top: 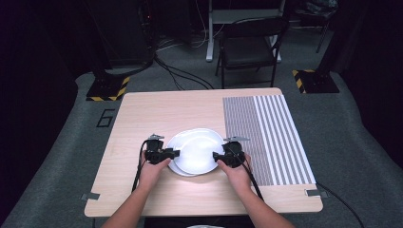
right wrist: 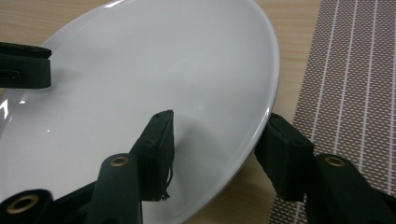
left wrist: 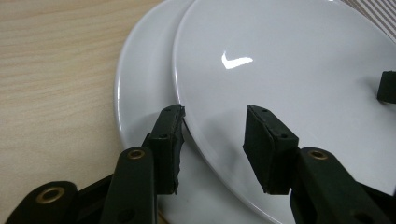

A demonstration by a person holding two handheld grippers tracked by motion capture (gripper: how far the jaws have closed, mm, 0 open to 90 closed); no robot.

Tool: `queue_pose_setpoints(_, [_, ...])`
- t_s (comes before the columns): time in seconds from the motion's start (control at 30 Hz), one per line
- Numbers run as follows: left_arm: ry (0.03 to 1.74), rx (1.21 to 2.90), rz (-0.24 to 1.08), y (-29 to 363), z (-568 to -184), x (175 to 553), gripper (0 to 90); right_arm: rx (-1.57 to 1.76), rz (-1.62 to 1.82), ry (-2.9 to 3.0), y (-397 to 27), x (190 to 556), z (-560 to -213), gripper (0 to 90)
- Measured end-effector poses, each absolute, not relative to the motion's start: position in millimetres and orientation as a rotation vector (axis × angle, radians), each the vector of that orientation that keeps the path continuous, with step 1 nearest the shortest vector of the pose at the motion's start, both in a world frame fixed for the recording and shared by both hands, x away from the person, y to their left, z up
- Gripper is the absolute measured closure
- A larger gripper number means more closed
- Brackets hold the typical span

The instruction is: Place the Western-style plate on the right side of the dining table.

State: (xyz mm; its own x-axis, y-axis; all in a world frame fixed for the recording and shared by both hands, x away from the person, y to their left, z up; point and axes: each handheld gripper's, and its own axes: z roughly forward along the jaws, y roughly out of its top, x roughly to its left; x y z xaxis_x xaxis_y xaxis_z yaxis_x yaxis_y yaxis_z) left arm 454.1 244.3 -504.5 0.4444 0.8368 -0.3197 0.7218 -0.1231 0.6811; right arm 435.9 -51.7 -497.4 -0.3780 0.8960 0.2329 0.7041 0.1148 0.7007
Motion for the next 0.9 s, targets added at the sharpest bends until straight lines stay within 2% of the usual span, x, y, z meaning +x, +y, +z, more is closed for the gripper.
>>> queue_pose_setpoints(0.7, [1.266, 1.892, 0.148, 227.5, -505.9, 455.4, 56.9, 1.568, 1.085, 2.128, -71.3, 431.8, -490.3, 50.0])
queue_pose_setpoints(0.9, [1.249, 1.911, 0.185, 224.2, -506.5, 453.3, 57.1, 1.558, 1.082, 2.135, -74.3, 425.0, -488.7, 50.9])
